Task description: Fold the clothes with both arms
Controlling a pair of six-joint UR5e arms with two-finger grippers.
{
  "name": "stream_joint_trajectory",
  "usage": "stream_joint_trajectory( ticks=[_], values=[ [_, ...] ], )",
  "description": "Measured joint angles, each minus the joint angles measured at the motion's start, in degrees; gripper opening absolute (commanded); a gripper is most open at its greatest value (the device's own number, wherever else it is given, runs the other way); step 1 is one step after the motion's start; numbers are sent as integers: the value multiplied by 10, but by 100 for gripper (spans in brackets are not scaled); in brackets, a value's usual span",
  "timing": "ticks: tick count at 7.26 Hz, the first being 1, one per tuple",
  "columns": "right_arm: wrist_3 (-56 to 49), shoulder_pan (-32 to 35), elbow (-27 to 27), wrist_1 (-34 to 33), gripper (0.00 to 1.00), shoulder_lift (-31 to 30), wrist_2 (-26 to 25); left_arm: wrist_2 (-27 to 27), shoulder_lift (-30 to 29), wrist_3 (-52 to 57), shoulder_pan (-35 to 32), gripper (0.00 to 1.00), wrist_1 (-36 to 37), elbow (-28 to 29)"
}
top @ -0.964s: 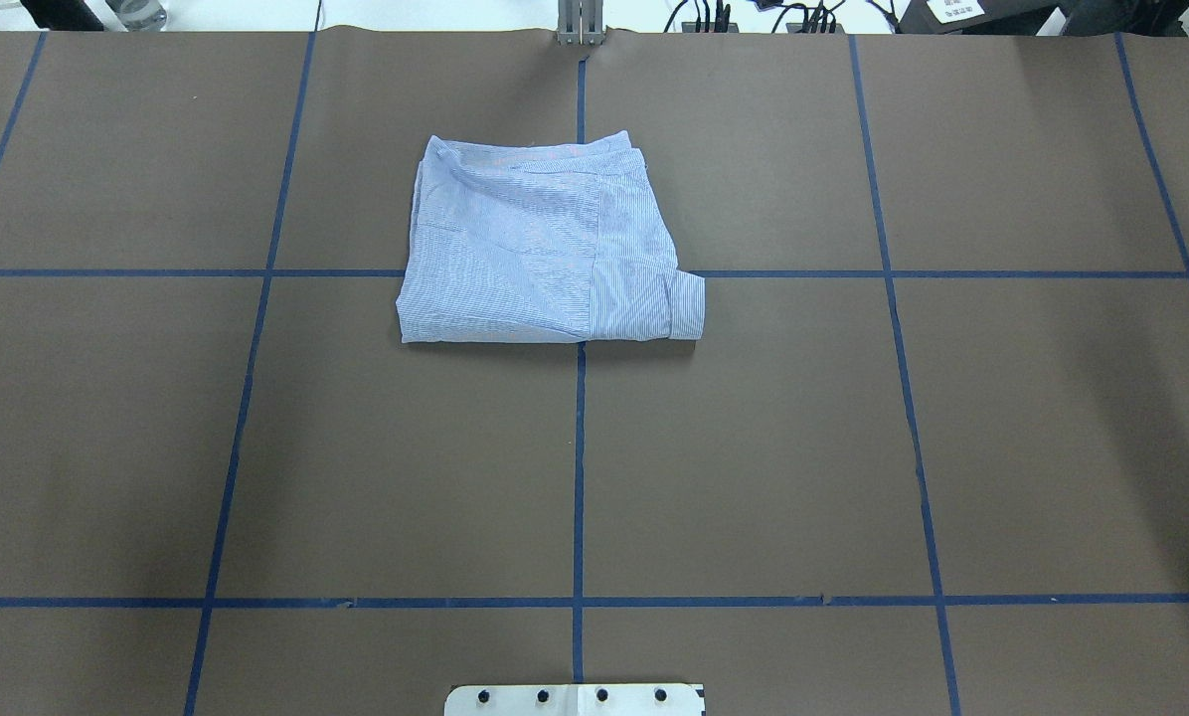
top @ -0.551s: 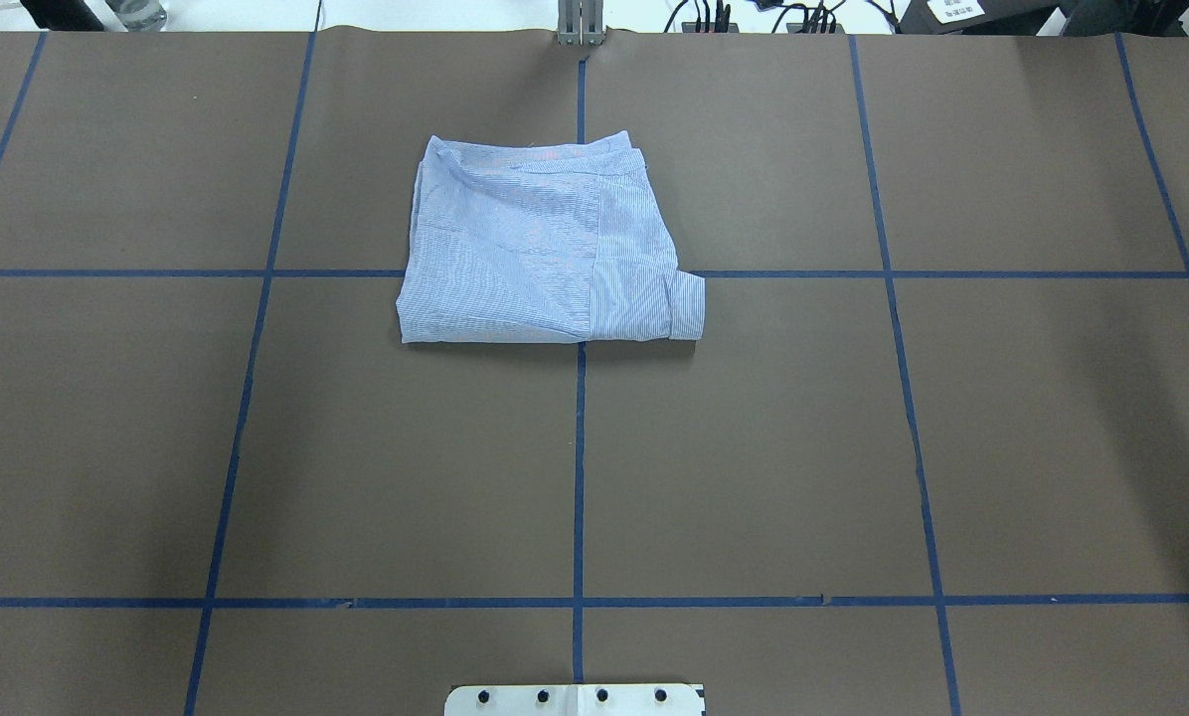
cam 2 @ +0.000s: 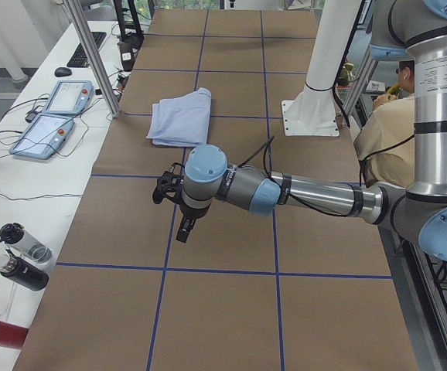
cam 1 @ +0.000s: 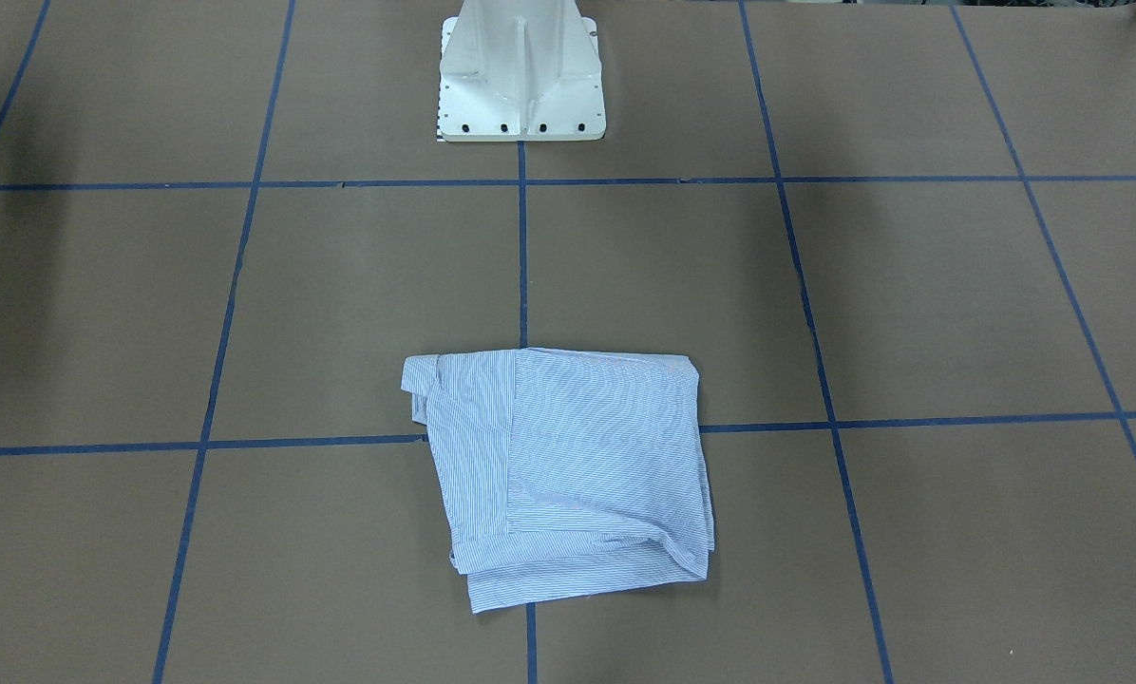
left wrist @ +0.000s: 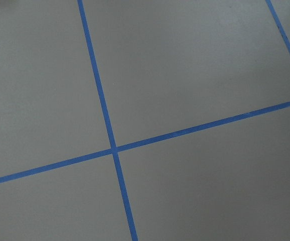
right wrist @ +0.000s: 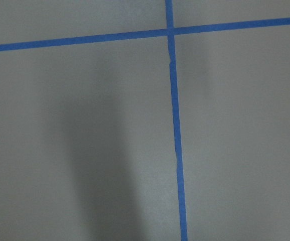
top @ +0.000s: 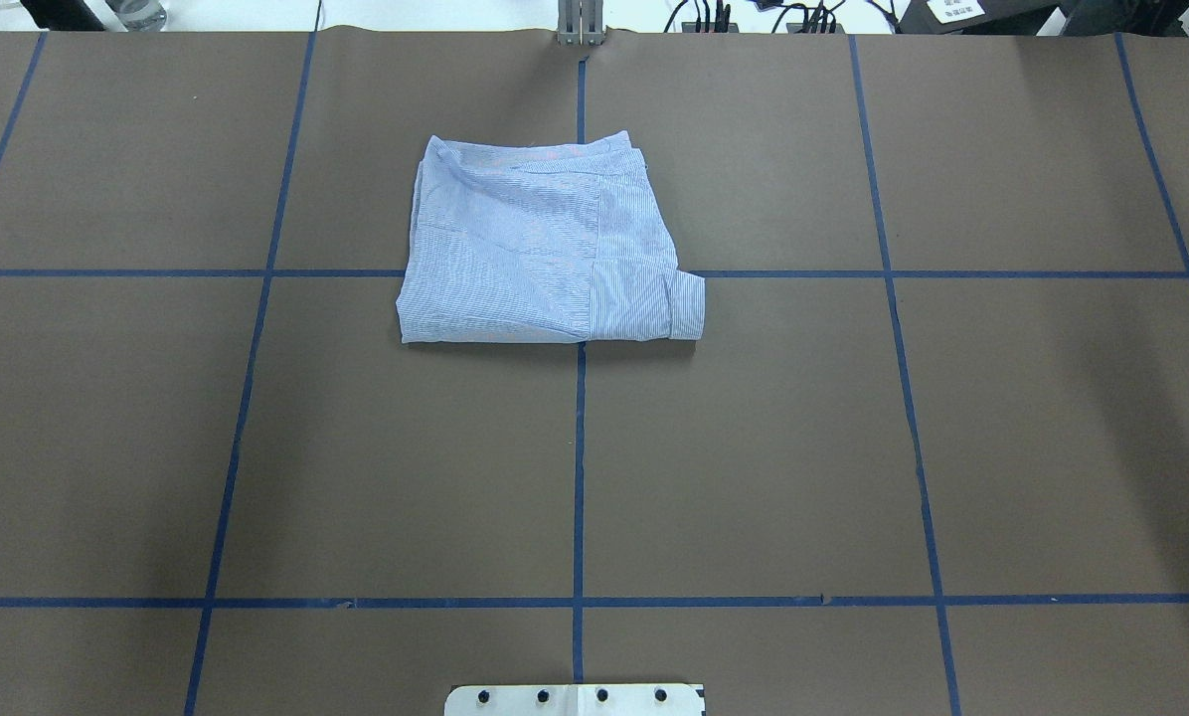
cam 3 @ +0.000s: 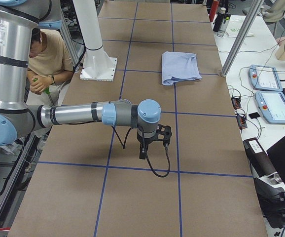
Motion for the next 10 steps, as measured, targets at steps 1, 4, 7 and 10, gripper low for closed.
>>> stream_joint_trajectory(
  ticks=[1, 4, 7, 10],
  values=[
    [6, 0, -1, 8, 100, 5, -6, 1, 0, 0, 0, 99, 0, 1],
    [43, -1, -23, 85, 100, 5, -39, 1, -1, 0, 0, 99, -3, 1],
    [46, -2, -63, 134, 100, 3, -47, -3, -1, 0, 0, 99, -4, -4],
    [41, -3, -68, 140, 100, 3, 2, -3, -2, 0, 0, 99, -4, -4]
  ],
)
